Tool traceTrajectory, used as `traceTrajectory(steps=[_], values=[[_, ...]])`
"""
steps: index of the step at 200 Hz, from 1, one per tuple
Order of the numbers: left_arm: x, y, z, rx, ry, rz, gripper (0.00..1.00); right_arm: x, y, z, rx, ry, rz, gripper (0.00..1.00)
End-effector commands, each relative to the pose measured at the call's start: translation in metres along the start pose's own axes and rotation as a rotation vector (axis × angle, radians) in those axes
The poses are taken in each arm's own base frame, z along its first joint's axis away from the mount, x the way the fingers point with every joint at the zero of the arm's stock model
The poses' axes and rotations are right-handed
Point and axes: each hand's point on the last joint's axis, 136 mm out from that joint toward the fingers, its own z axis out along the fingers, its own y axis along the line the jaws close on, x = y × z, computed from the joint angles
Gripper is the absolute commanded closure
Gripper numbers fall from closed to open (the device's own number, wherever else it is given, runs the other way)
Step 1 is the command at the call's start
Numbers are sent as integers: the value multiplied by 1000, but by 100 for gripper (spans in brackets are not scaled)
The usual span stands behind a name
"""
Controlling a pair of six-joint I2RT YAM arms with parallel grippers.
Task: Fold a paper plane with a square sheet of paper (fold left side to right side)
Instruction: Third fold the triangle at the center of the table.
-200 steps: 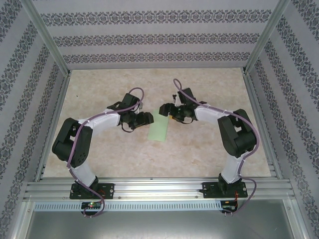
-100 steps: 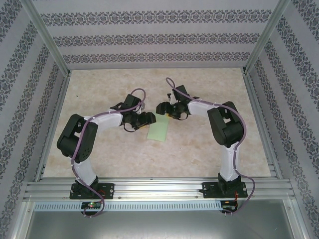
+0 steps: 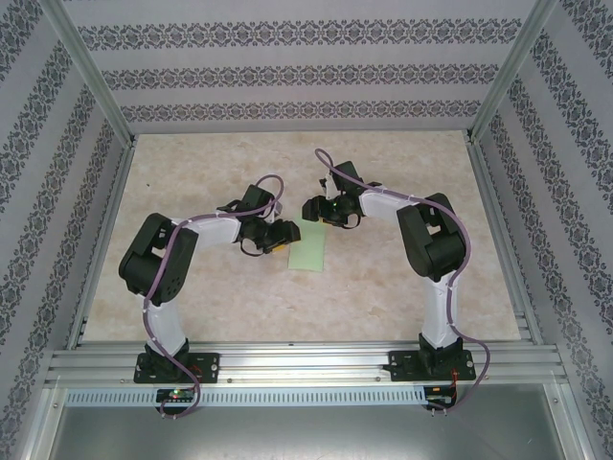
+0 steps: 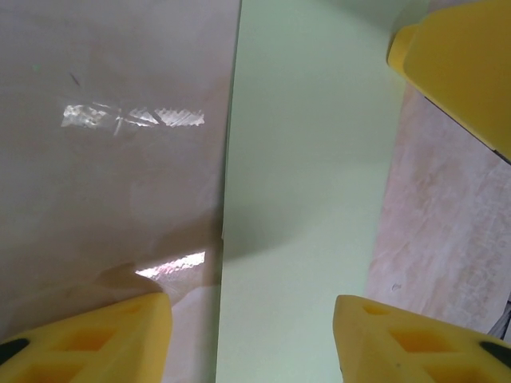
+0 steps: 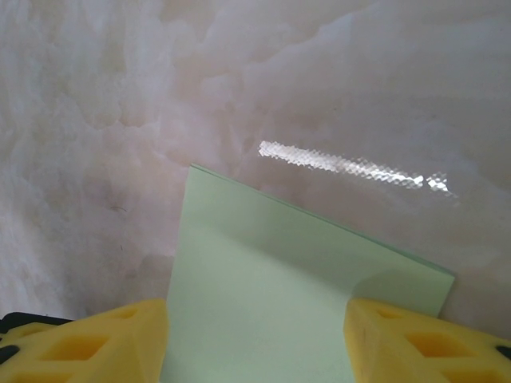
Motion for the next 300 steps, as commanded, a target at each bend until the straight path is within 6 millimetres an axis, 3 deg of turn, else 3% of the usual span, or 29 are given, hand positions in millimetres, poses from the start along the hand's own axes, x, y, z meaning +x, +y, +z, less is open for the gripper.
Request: traceTrajectory(steps=[1,95,220,300], values=[[-5,-16,6,52,-4,18,45,8,-13,10,13,36,17,41],[0,-19,11,67,10,21,53,7,-11,12,-6,35,20,43],[2,-24,-6,55,-23,33,64,3,-10,10,-17,22,13,41],[6,-21,-13,35,-28,38,65,1,-13,9,-13,19,13,39]])
